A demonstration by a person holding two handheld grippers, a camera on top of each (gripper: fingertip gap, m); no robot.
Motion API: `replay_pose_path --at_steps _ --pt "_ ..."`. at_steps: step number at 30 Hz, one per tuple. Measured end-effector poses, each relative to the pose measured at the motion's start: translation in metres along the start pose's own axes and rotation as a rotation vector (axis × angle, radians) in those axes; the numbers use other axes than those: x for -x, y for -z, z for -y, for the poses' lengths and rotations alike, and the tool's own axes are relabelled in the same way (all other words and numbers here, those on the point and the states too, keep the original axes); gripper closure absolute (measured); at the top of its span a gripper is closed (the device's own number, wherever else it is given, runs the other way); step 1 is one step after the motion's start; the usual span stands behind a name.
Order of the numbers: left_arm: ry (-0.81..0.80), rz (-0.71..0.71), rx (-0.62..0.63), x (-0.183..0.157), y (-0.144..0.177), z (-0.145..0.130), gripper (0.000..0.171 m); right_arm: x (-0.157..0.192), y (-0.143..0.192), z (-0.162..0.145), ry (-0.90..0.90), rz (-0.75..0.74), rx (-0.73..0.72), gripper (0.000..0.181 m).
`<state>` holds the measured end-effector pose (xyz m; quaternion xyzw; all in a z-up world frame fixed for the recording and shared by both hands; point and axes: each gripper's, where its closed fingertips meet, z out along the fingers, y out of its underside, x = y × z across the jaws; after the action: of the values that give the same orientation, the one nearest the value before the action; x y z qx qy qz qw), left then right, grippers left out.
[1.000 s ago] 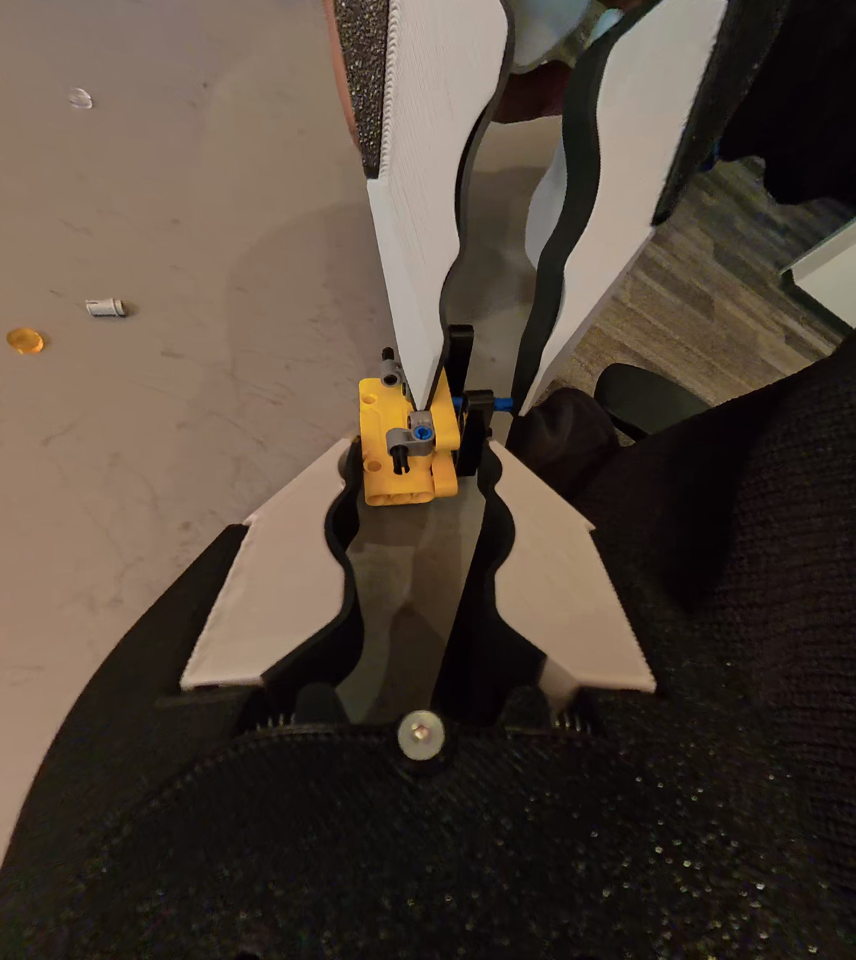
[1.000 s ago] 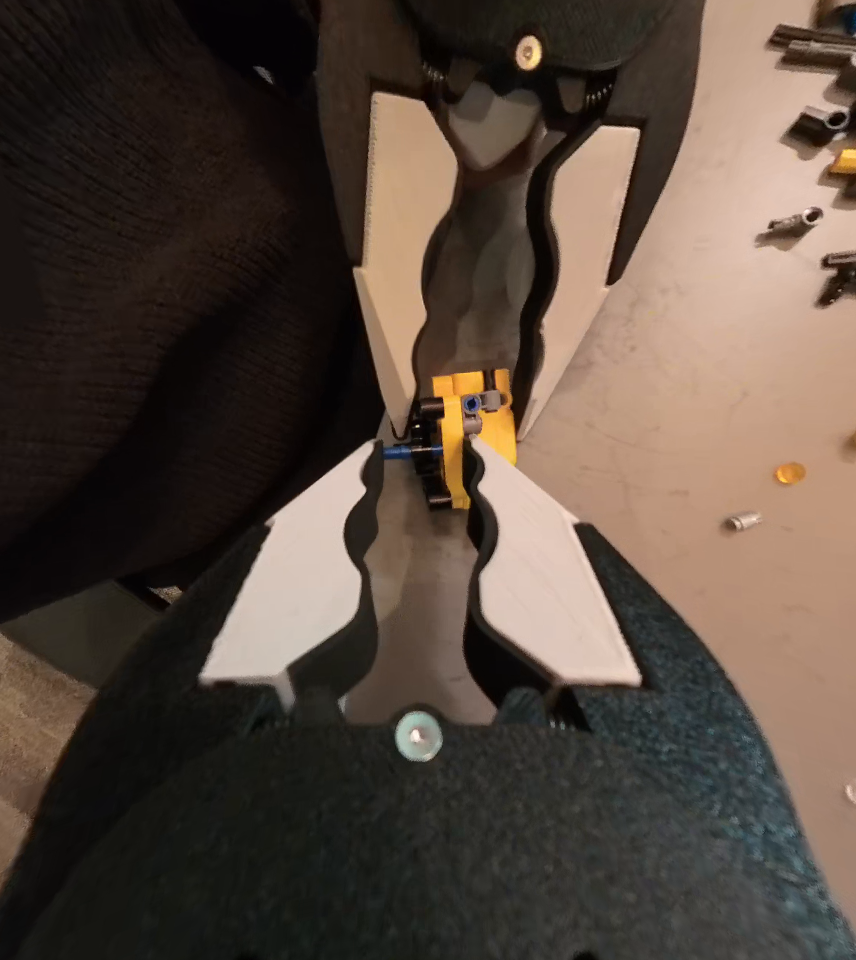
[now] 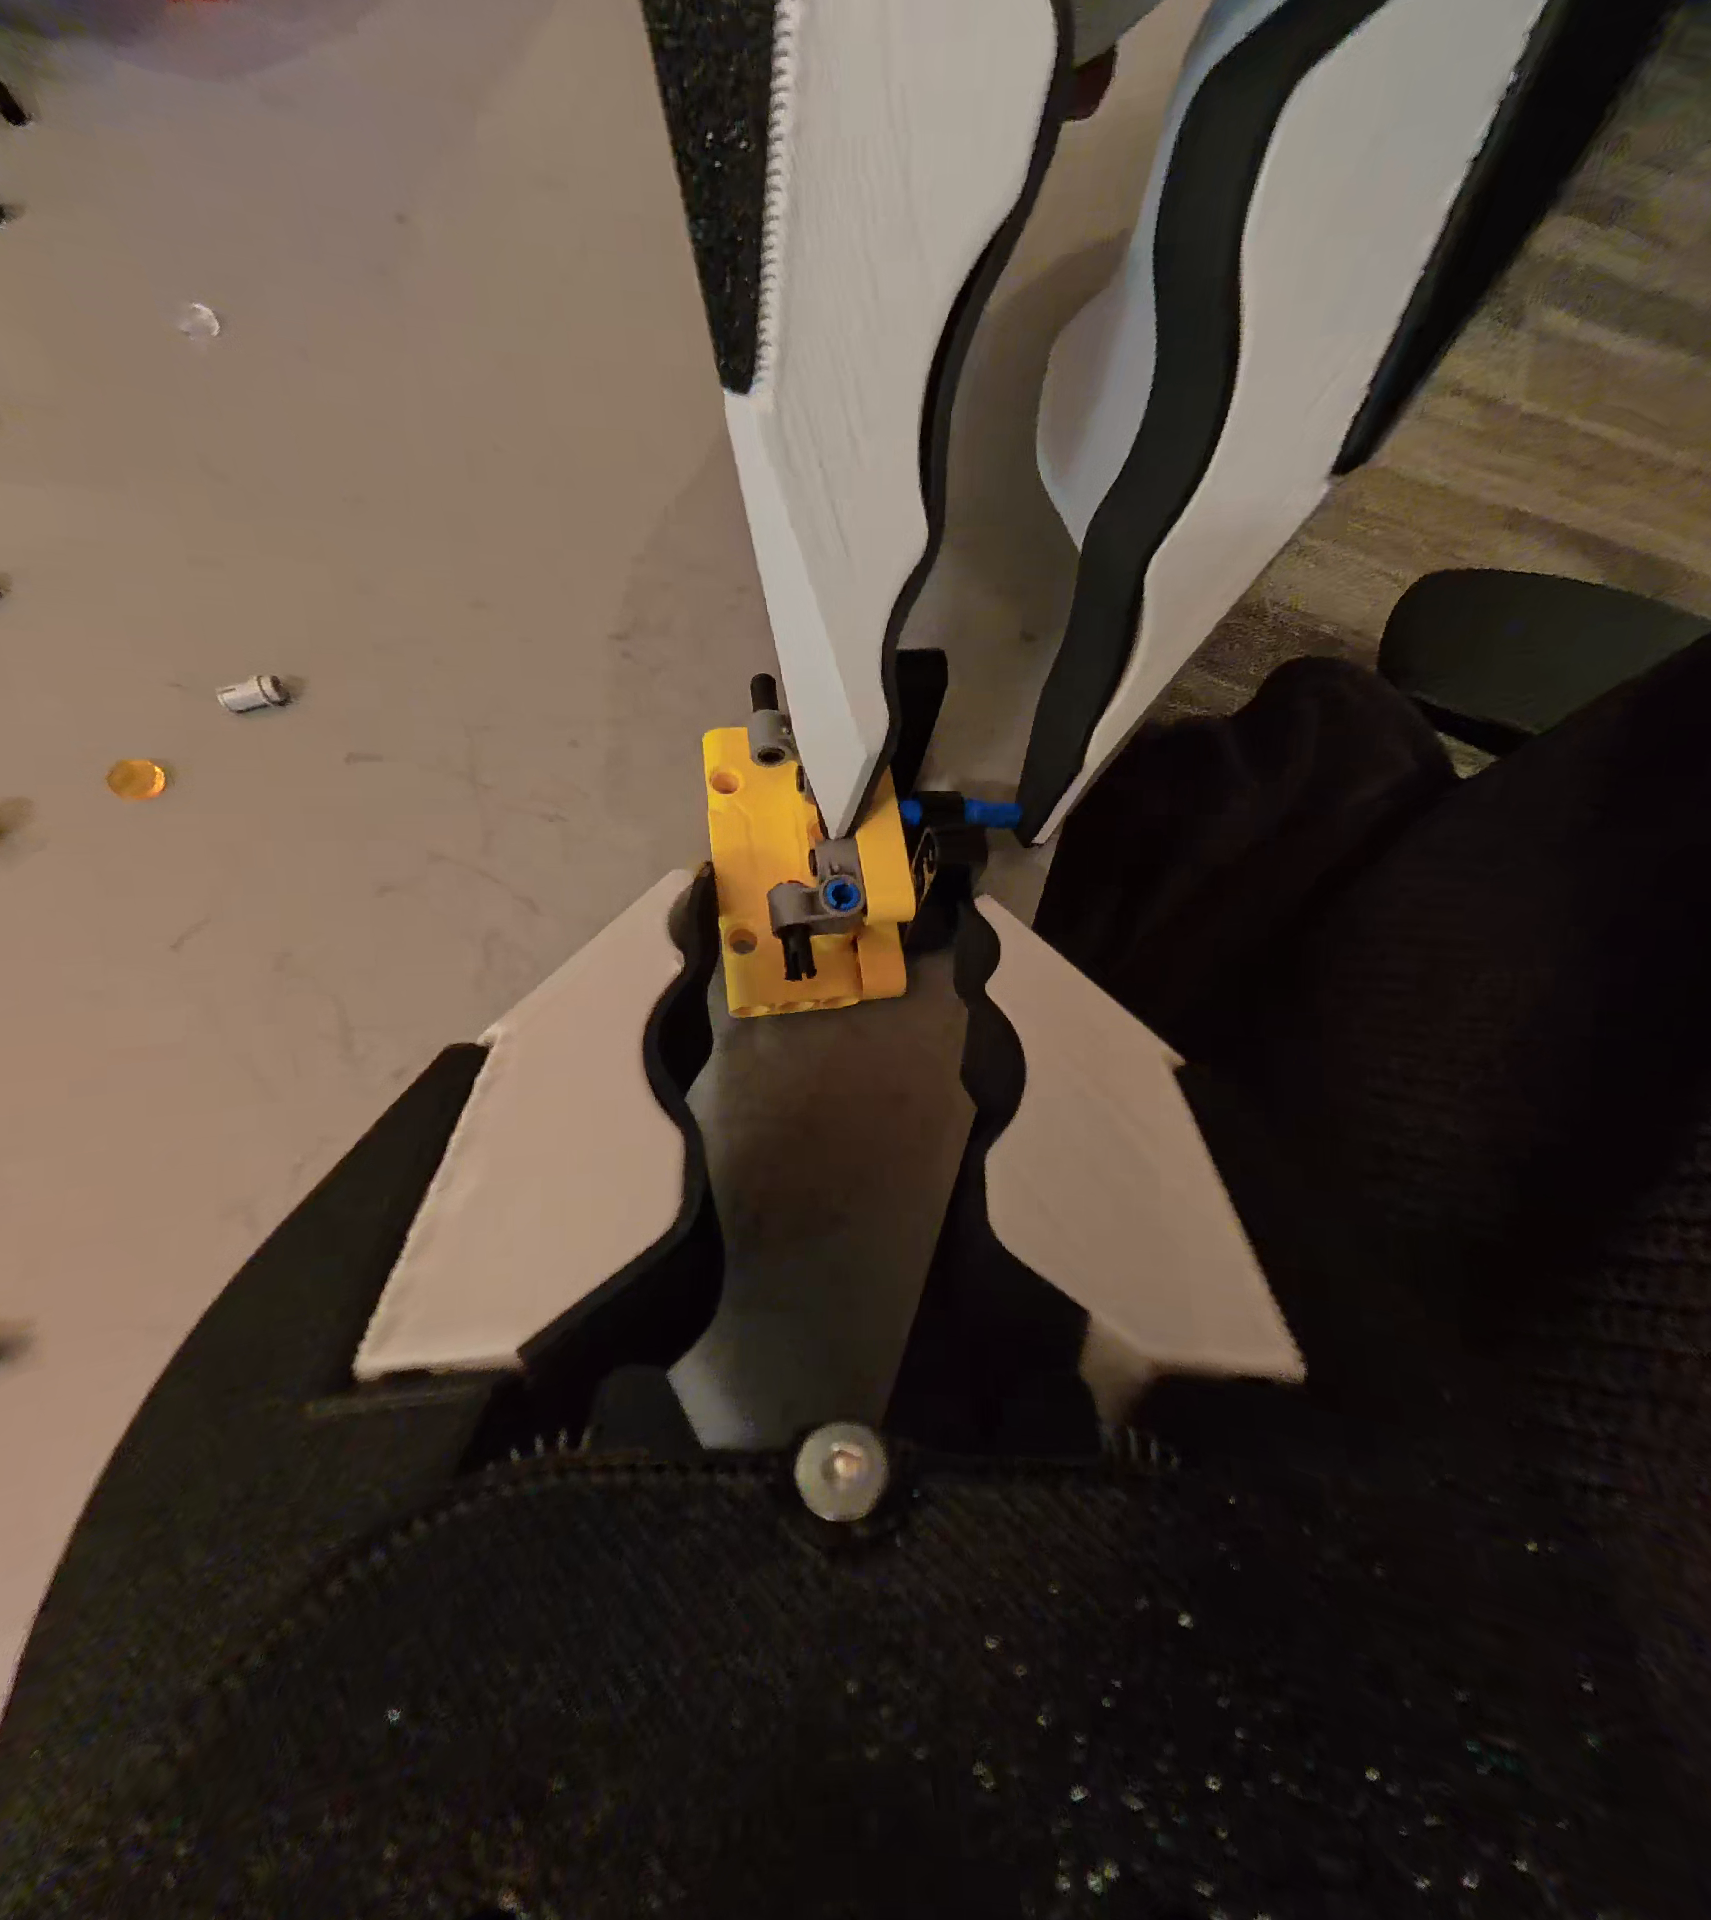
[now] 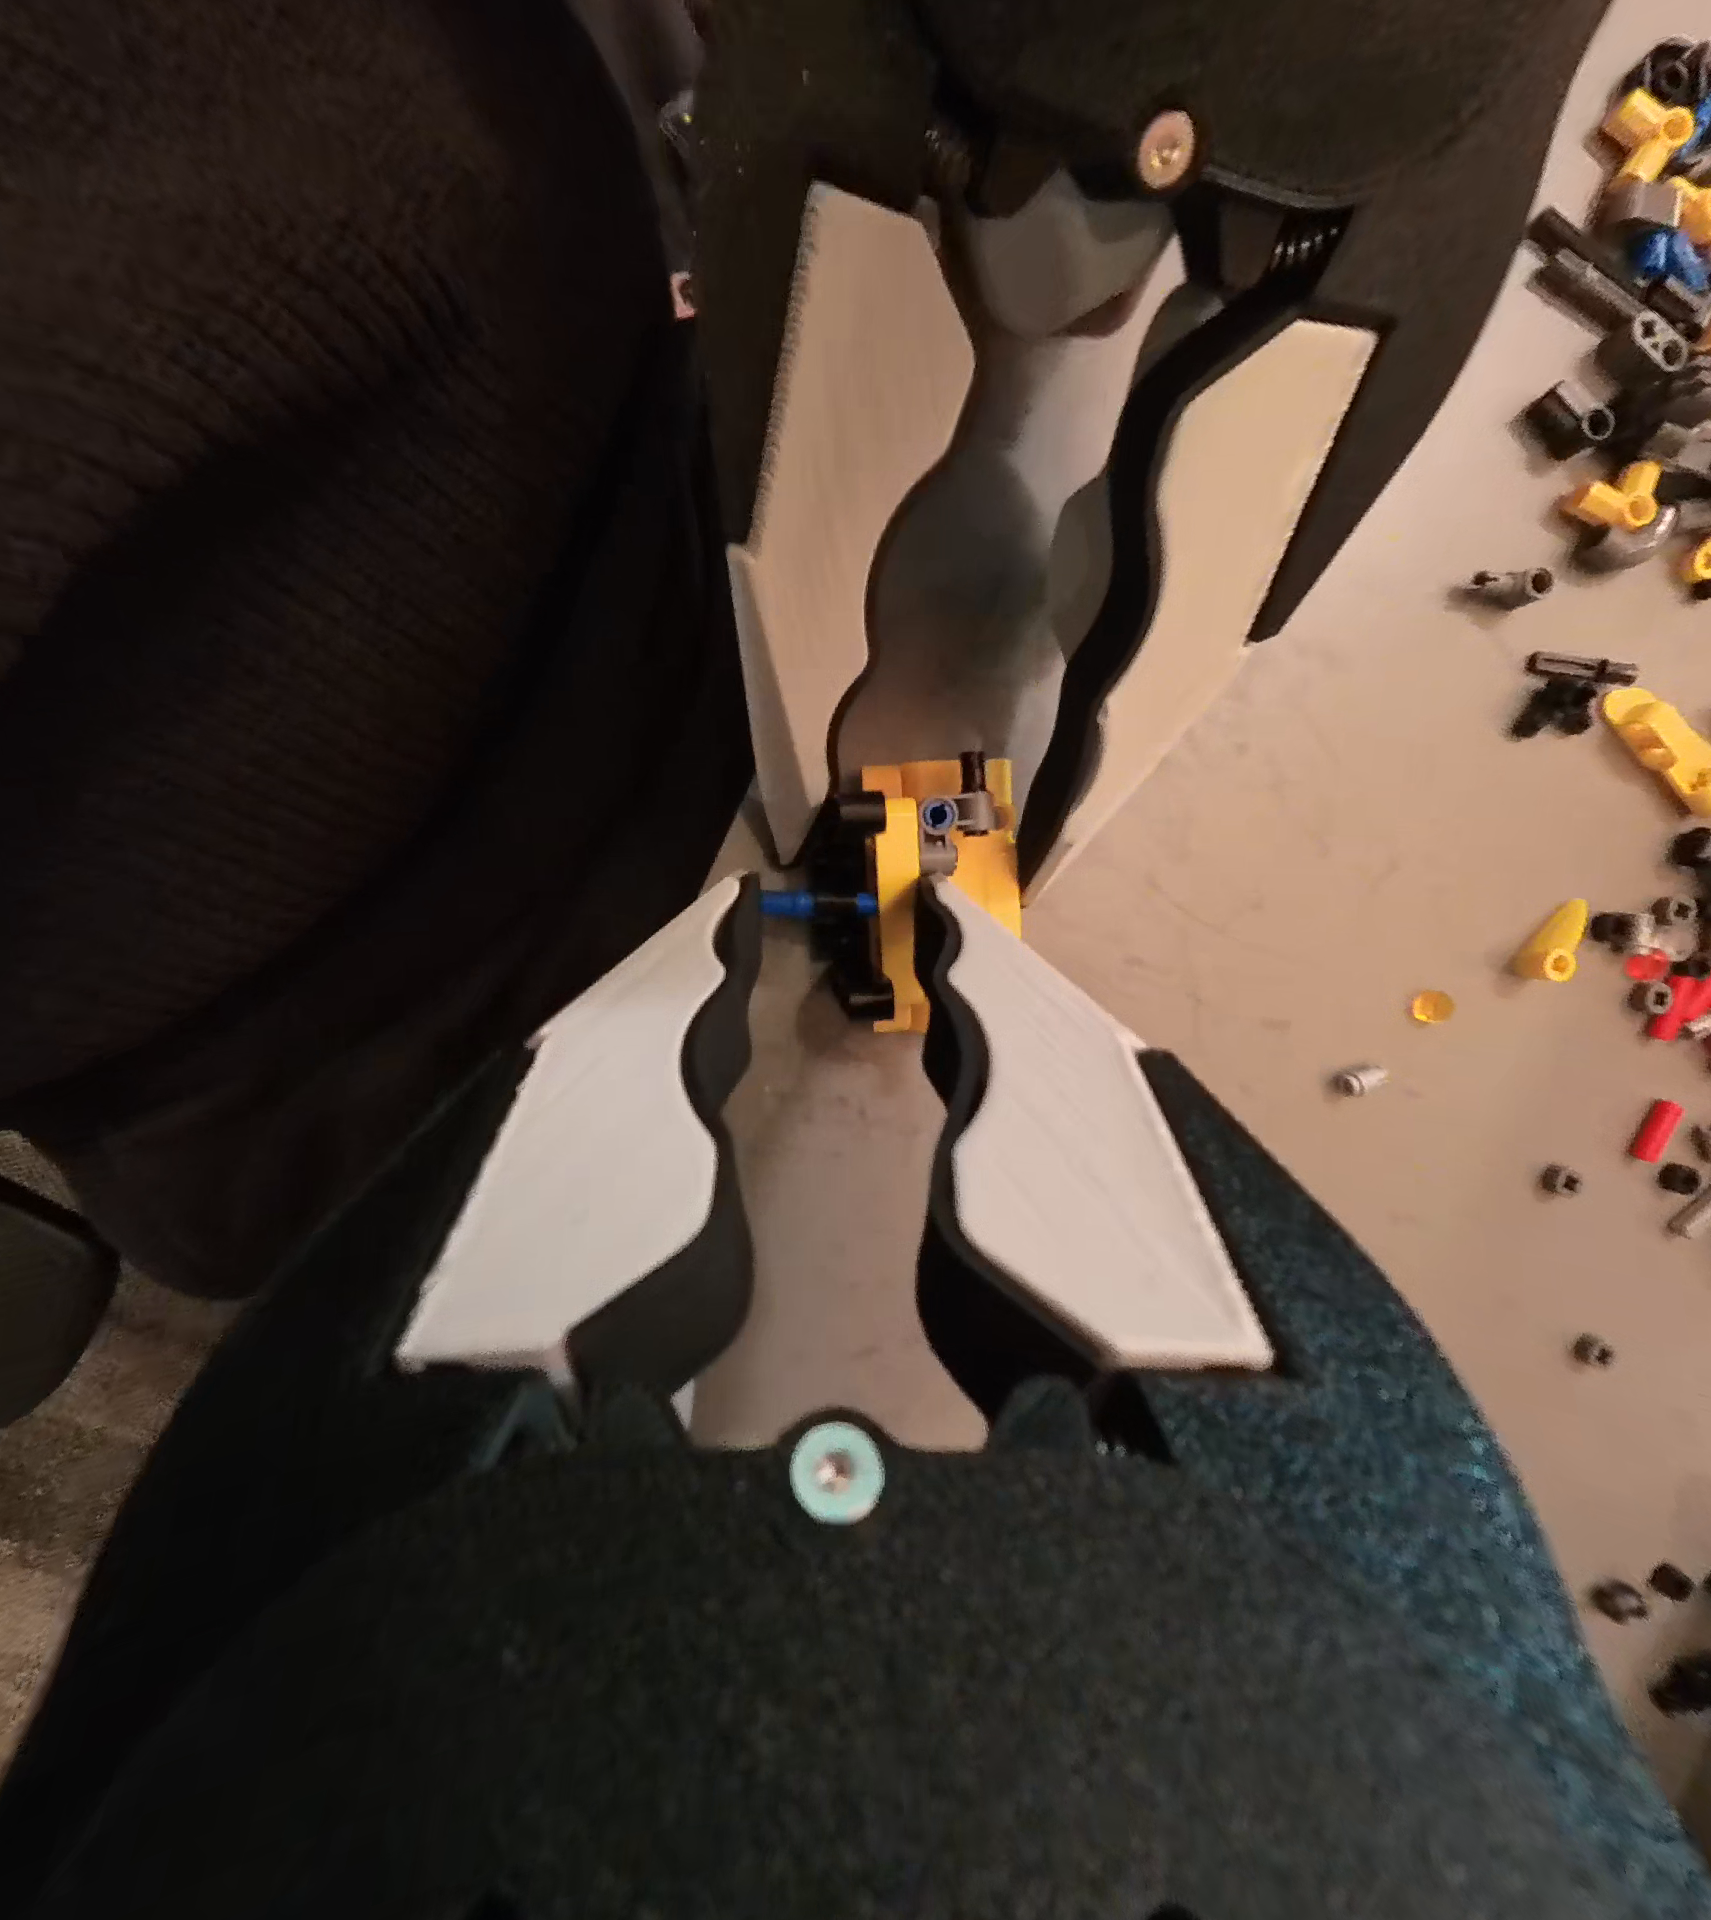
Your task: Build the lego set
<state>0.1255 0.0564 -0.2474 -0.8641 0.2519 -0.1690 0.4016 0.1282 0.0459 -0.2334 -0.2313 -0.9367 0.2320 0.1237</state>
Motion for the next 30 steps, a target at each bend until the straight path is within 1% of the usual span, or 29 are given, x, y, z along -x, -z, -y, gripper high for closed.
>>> replay_pose_path --at_steps 4,7,13,17,19,20,21,23,25,27,28,30 --pt "-0.003 0.0 0.001 0.0 0.0 0.0 0.131 0.001 0.0 0.0 -0.017 0.058 -0.06 0.154" --pt "-0.005 0.002 0.001 0.0 0.0 0.0 0.131 0.001 0.0 0.0 -0.009 0.073 -0.071 0.154" --pt "-0.005 0.001 0.001 0.0 0.0 0.0 0.131 0.0 0.0 0.001 0.021 0.076 -0.04 0.154" --pt "0.005 -0.003 -0.001 0.0 0.001 0.0 0.13 0.001 0.0 0.001 -0.018 0.031 -0.079 0.152" --pt "0.022 -0.03 -0.022 -0.002 0.002 0.001 0.13 0.001 0.003 0.002 -0.068 -0.006 -0.121 0.149" --pt "0.038 -0.044 -0.03 -0.002 0.003 0.002 0.129 0.001 0.007 0.003 -0.103 -0.019 -0.16 0.139" --pt "0.05 -0.055 -0.033 -0.002 0.003 0.003 0.129 0.004 0.011 0.006 -0.144 -0.018 -0.216 0.132" --pt "0.057 -0.064 -0.035 -0.002 0.004 0.003 0.129 0.006 0.022 0.015 -0.227 -0.028 -0.361 0.127" --pt "0.051 -0.063 -0.033 -0.003 0.004 0.003 0.129 0.002 0.033 0.019 -0.308 -0.079 -0.489 0.123" --pt "0.048 -0.061 -0.032 -0.003 0.003 0.002 0.129 -0.001 0.035 0.016 -0.367 -0.157 -0.537 0.122" --pt "0.046 -0.06 -0.03 -0.003 0.003 0.002 0.129 -0.004 0.035 0.015 -0.398 -0.222 -0.544 0.123" --pt "0.041 -0.048 -0.024 -0.003 0.003 0.002 0.128 -0.009 0.036 0.014 -0.462 -0.357 -0.564 0.13"
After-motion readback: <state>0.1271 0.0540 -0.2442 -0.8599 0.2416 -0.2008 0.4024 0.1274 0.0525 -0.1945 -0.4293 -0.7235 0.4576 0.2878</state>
